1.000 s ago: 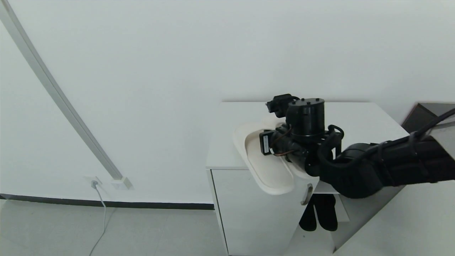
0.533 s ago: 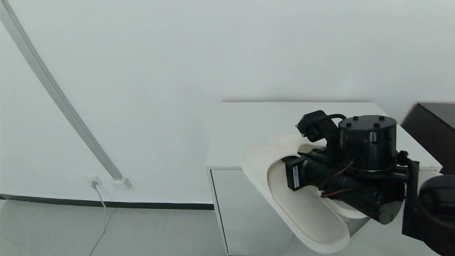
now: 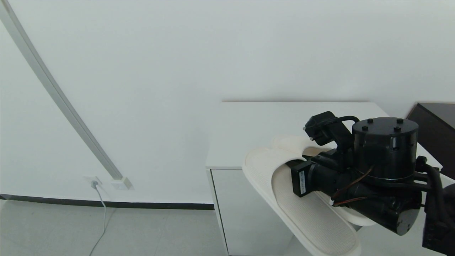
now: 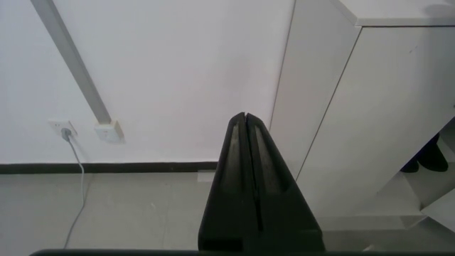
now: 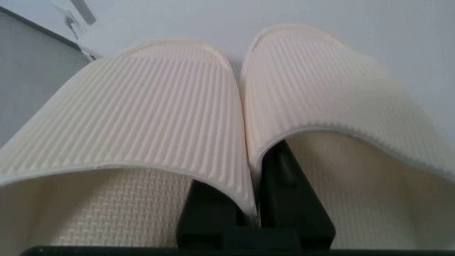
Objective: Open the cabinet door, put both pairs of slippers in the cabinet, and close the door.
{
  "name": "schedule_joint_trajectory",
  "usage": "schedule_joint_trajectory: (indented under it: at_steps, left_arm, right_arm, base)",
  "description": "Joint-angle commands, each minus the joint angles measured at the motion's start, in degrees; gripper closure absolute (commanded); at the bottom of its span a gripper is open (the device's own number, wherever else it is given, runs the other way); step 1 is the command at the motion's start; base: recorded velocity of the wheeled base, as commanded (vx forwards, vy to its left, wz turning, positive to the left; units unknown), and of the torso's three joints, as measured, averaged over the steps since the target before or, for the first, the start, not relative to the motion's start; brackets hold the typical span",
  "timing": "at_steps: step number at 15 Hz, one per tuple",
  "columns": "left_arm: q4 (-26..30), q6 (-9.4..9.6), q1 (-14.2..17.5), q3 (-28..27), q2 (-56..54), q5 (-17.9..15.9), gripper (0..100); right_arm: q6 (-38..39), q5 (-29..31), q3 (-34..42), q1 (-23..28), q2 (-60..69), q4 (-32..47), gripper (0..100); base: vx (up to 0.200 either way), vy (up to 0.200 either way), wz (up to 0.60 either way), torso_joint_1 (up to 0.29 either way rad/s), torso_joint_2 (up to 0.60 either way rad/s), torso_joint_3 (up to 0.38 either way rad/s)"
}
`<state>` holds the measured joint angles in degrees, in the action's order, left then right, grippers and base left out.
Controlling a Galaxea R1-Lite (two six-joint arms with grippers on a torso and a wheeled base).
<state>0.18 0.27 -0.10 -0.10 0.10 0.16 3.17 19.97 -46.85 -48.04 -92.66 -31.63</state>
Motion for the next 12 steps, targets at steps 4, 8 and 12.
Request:
schedule_joint_trajectory:
  at_steps: [4,8,12]
  left_arm:
    - [-0.01,-0.09,0.01,0.01,0.08,0.02,100]
    - [-0.01,-0.27,0.01,0.01,0.08,0.02,100]
    - [-0.01,-0.27,0.01,0.01,0.08,0.02,100]
  right_arm:
    - [-0.09,0.07,0.18,-0.3,0.02,-0.01,100]
    - [-0.09,0.07,0.53,-0.3,-0.06,-0.01,100]
    - [-0.18,0.07,0.53,-0.3,-0.15,-0.01,100]
  base:
    - [0.0,0.0,0.0,0.0,0.0,0.0]
    - [-0.15,0.0,0.0,0.005,0.0,0.003]
    - [-0.2,0.0,0.0,0.001,0.0,0.005]
